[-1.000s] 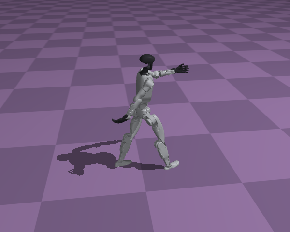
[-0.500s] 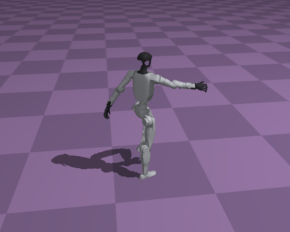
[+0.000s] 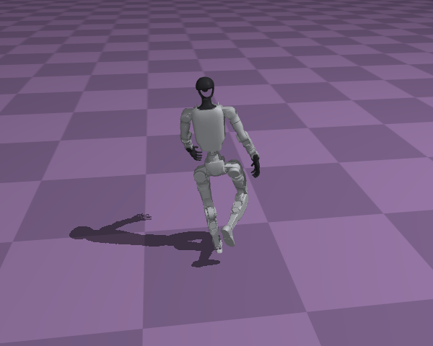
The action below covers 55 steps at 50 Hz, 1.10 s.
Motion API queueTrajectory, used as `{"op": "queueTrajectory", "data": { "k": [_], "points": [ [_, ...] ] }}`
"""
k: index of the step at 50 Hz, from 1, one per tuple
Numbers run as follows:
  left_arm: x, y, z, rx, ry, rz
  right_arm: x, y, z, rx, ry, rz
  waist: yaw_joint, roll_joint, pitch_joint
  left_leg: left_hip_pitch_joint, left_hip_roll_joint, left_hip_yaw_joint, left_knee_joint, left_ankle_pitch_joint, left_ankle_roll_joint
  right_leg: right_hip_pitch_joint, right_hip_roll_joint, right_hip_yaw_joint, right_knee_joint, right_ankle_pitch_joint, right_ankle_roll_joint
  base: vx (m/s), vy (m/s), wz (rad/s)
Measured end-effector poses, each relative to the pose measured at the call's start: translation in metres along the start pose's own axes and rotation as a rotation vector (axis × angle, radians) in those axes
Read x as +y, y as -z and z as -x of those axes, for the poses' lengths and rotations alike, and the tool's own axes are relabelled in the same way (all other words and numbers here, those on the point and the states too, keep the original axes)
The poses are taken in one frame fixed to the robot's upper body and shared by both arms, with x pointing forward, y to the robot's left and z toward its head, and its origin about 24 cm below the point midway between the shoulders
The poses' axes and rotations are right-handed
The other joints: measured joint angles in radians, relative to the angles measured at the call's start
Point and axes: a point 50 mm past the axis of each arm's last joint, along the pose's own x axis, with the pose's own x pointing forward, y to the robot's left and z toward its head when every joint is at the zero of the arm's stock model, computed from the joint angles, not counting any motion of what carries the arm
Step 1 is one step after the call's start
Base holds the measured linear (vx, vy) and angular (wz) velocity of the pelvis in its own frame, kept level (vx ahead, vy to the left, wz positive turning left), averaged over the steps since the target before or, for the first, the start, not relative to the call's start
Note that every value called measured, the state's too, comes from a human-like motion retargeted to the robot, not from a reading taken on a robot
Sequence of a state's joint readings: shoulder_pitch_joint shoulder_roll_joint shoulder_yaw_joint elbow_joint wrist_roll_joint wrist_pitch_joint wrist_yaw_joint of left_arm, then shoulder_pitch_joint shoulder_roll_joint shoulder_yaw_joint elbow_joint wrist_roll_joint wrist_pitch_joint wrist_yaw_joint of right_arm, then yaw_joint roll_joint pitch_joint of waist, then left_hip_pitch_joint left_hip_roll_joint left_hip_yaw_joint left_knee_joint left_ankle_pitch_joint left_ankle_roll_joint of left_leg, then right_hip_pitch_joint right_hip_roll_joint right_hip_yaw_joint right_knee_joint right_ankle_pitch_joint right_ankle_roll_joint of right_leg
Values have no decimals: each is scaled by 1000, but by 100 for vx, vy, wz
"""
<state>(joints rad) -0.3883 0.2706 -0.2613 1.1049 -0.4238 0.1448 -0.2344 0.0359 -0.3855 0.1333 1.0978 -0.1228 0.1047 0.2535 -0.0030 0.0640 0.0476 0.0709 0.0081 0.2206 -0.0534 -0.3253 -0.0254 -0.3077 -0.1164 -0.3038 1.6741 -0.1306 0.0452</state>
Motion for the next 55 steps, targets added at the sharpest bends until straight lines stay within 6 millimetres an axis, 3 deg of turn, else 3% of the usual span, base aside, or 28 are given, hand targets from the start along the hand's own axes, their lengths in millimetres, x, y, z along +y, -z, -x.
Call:
{"op": "queueTrajectory", "data": {
  "k": [2, 5, 7, 10, 12, 15, 17, 20, 22, 25, 28, 31, 33, 35, 37, 39, 43, 45, 48, 51, 53, 55],
  "points": [
    [-27, -69, -3, -143, 101, -266, 66, 45, -2, 157, -287, 75, -74, 22, 13, 28, 12, -151, 11, -7, 20, -77, -3, -10, 117, -17, 19, 45, -5, 376],
    [-69, -158, 15, -386, 181, -595, 153, 91, 18, 284, -649, 105, -182, 51, 30, 80, 43, -357, -3, -2, 34, -162, -24, -35, 173, -69, 34, 42, -12, 350],
    [-95, -202, 35, -566, 204, -692, 194, 109, 36, 314, -804, 87, -232, 63, 32, 112, 66, -457, -21, 5, 36, -206, -53, -42, 132, -115, 16, 40, -18, 280],
    [-124, -251, 72, -830, 244, -675, 233, 120, 57, 313, -940, 69, -279, 66, 29, 140, 87, -562, -34, 10, 33, -267, -83, -22, -20, -165, -16, 38, -23, 199],
    [-136, -267, 92, -965, 295, -585, 244, 125, 65, 311, -975, 90, -286, 65, 15, 148, 98, -603, -32, 5, 28, -293, -55, 24, -210, -165, -16, 38, -26, 129],
    [-144, -275, 112, -1087, 393, -432, 245, 133, 69, 326, -978, 171, -281, 60, -16, 157, 97, -654, -17, -9, 21, -264, 22, 141, -624, -131, 5, 42, -26, 110],
    [-142, -271, 117, -1115, 448, -346, 233, 136, 65, 344, -938, 256, -283, 36, -28, 172, 65, -700, 2, -24, 19, -156, 38, 248, -991, -91, 24, 48, -26, 145],
    [-129, -263, 115, -1122, 462, -236, 201, 132, 47, 365, -803, 399, -294, -51, 1, 256, -28, -807, 14, -43, 23, 94, -37, 412, -1506, -8, 87, 54, -31, 181],
    [-115, -246, 102, -1072, 414, -211, 179, 126, 35, 371, -691, 468, -256, -108, 25, 309, -73, -869, 26, -44, 28, 194, -79, 489, -1640, 41, 160, 52, -36, 126],
    [-82, -190, 63, -867, 292, -200, 146, 122, 25, 398, -530, 486, -138, -168, 34, 315, -140, -891, 119, -3, 38, 269, -113, 537, -1696, 93, 215, 46, -37, 50],
    [-32, -103, 24, -529, 49, -226, 102, 109, 15, 445, -395, 445, -32, -207, 22, 25, -277, -684, 672, -43, 66, 283, -156, 489, -1699, 84, 167, 36, -32, 67],
    [32, 12, 19, -97, -258, -265, 51, 93, 10, 473, -239, 467, 8, -202, -34, -399, -205, -353, 1257, -86, 146, 250, -153, 399, -1671, 30, 102, 31, -22, 139],
    [70, 92, 45, 211, -430, -274, 16, 73, 8, 471, -131, 520, 43, -209, -45, -585, -99, -168, 1532, -159, 228, 258, -150, 362, -1659, -2, 76, 35, -19, 95],
    [98, 162, 90, 500, -540, -238, -19, 43, 8, 433, -18, 555, 83, -226, -44, -714, -32, -45, 1731, -243, 274, 281, -152, 337, -1662, -22, 59, 38, -16, 59],
    [115, 216, 143, 718, -596, -138, -52, 2, 10, 329, 111, 524, 122, -243, -42, -819, -15, 19, 1849, -281, 252, 312, -154, 315, -1681, -30, 48, 40, -12, 38],
    [122, 257, 197, 844, -653, 11, -80, -46, 17, 150, 252, 396, 159, -261, -38, -905, -9, 58, 1902, -278, 203, 349, -158, 294, -1705, -34, 43, 42, -8, 30],
    [120, 305, 287, 836, -930, 399, -120, -143, 51, -348, 491, -58, 230, -301, -34, -999, 74, 114, 1856, -236, 167, 404, -165, 259, -1738, -39, 41, 43, -5, 25],
    [114, 319, 318, 756, -1144, 606, -132, -183, 76, -584, 555, -241, 261, -319, -35, -1005, 139, 140, 1763, -217, 191, 414, -166, 246, -1740, -43, 41, 44, 0, 26],
    [97, 335, 343, 677, -1422, 844, -137, -225, 112, -852, 599, -325, 298, -349, -38, -944, 193, 192, 1491, -213, 228, 414, -180, 230, -1727, -42, 54, 46, 9, 27],
    [78, 345, 337, 668, -1539, 1010, -130, -245, 131, -979, 614, -244, 337, -394, -27, -767, 138, 269, 1003, -201, 212, 412, -226, 231, -1703, -33, 101, 50, 21, 11],
    [69, 345, 314, 664, -1514, 1099, -120, -246, 130, -979, 628, -154, 384, -405, 7, -569, 64, 311, 566, -126, 149, 435, -246, 251, -1685, -20, 138, 57, 33, -32],
    [63, 338, 281, 659, -1394, 1139, -105, -233, 115, -920, 633, -80, 427, -357, 36, -374, 36, 314, 215, -19, 71, 488, -208, 265, -1659, 3, 149, 61, 40, -20]
  ]
}}
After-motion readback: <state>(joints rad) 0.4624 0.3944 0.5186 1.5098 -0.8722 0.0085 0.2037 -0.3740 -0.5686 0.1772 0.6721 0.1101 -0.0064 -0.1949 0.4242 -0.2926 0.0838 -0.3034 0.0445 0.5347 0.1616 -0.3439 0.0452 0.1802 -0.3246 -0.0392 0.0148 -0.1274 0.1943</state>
